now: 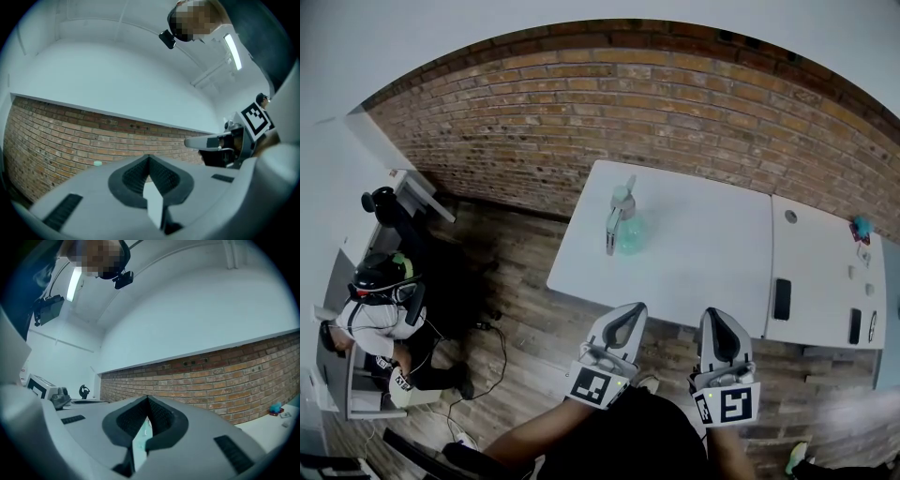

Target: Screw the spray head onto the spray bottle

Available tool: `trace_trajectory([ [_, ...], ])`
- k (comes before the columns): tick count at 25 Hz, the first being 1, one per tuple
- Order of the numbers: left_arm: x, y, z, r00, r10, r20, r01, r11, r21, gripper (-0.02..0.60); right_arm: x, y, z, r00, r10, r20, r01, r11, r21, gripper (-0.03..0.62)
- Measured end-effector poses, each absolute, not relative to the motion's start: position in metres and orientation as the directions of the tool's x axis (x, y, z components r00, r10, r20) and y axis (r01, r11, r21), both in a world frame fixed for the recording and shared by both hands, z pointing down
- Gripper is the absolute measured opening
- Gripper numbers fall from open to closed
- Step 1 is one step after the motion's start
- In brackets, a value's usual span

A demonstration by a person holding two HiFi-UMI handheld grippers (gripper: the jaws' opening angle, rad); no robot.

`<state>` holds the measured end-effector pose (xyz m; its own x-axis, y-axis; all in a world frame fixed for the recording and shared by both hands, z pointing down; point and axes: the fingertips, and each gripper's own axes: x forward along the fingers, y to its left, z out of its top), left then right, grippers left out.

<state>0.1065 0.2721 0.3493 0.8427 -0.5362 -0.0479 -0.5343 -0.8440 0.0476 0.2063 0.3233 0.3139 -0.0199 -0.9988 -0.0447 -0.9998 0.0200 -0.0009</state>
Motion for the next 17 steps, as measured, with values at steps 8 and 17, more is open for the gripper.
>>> trace_trajectory([
  [8, 0.100, 0.285, 0.351, 0.839, -0.541, -0.052, -0.540, -0.841, 0.039, 0.003, 0.201, 0.338, 0.317, 0.002, -0.999, -0.048, -1.000, -0.002, 0.002, 0.008],
  [17, 0.117, 0.306, 0.356, 0.855, -0.515, -0.057, -0.513, -0.857, 0.046, 0.003, 0.211, 0.359, 0.322, 0.031, -0.999, -0.037, -0.999, -0.032, 0.004, 0.008],
])
